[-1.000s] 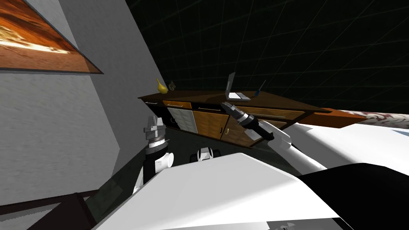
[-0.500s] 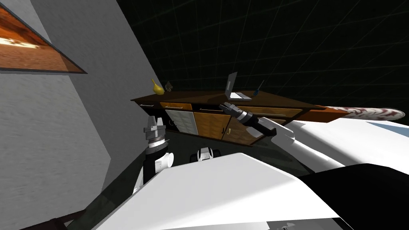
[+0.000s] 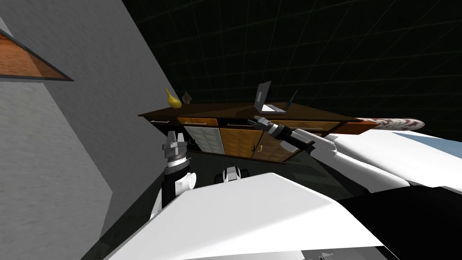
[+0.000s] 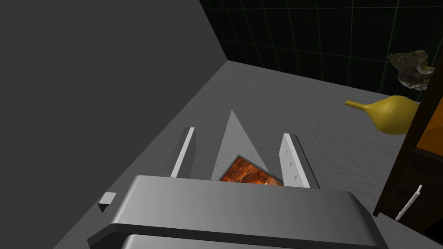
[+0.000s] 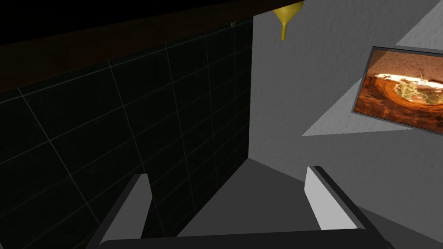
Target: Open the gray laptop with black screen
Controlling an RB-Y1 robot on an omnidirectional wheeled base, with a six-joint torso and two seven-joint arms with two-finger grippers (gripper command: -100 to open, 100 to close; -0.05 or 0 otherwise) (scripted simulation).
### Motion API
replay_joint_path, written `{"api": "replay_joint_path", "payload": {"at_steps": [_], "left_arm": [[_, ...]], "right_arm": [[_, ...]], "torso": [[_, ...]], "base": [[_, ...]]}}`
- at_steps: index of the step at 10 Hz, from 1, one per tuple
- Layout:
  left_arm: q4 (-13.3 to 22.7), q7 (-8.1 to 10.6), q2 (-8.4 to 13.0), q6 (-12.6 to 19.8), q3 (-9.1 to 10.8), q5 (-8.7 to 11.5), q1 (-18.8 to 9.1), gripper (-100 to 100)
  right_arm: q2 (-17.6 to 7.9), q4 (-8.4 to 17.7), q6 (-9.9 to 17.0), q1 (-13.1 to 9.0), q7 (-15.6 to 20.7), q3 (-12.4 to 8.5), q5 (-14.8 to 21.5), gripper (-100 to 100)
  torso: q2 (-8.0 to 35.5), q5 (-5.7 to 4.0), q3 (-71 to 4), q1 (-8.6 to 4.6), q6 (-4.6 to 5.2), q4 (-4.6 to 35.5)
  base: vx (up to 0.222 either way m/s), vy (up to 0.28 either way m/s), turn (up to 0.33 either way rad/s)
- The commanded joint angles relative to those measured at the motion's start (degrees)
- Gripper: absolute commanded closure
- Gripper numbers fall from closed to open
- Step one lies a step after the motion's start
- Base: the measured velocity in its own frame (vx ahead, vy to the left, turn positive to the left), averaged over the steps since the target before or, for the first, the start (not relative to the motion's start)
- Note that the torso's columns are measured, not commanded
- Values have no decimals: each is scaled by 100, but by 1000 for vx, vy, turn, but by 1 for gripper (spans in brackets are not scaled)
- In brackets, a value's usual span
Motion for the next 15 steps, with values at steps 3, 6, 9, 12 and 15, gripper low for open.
{"api": "replay_joint_path", "payload": {"at_steps": [3, 6, 9, 12, 15], "left_arm": [[0, 0, 0, 0, 0, 0, 1, 0], [0, 0, 0, 0, 0, 0, 0, 0], [0, 0, 0, 0, 0, 0, 1, 0], [0, 0, 0, 0, 0, 0, 1, 0], [0, 0, 1, 0, 1, 0, 1, 0]], "right_arm": [[-669, 204, 514, -171, 218, 60, 1, -100], [-1181, 415, 953, -308, 412, 116, -7, -100], [-1456, 525, 1182, -374, 502, 145, -16, -100], [-1927, 740, 1602, -501, 668, 203, -39, -100], [-2348, 942, 1986, -618, 815, 258, -66, -100]], "torso": [[-4, 2, -2, 9, 3, -1], [2, 0, 2, 3, 0, 0], [0, 1, 1, 7, 5, 1], [-14, 3, -8, 17, 4, -4], [5, -2, 5, -2, 6, 2]], "base": [[80, 79, -96], [88, 73, -125], [83, 65, -99], [120, 82, -140], [99, 45, -110]]}}
